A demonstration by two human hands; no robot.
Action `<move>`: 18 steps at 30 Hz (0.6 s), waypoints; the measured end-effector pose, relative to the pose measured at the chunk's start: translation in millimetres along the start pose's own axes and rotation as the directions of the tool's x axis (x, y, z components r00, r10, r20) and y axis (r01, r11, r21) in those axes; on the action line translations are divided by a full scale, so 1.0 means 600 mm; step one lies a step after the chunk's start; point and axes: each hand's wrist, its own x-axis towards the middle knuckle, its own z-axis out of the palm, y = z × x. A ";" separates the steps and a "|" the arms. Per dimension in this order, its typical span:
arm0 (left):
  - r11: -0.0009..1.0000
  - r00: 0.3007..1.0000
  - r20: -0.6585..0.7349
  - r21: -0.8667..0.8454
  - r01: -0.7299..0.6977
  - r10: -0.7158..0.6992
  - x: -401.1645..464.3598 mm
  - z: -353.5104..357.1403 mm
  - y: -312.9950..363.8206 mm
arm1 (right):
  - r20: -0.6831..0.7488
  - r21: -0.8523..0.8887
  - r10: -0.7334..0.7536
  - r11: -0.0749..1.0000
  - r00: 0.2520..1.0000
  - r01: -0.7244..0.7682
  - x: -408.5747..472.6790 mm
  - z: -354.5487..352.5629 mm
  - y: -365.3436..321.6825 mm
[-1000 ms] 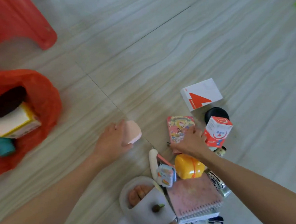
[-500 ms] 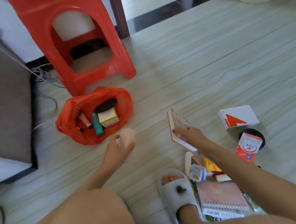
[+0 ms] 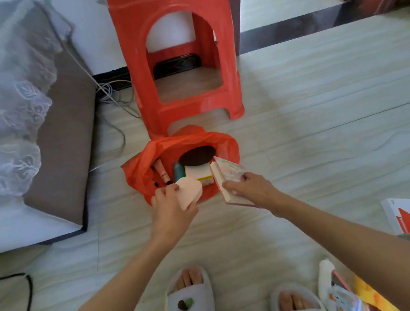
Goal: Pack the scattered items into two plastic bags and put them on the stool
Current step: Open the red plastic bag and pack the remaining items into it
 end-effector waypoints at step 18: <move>0.830 0.950 -0.116 -0.525 0.188 -0.289 0.132 0.099 -0.005 | -0.053 0.567 0.121 0.820 0.991 -0.070 0.265 0.094 -0.062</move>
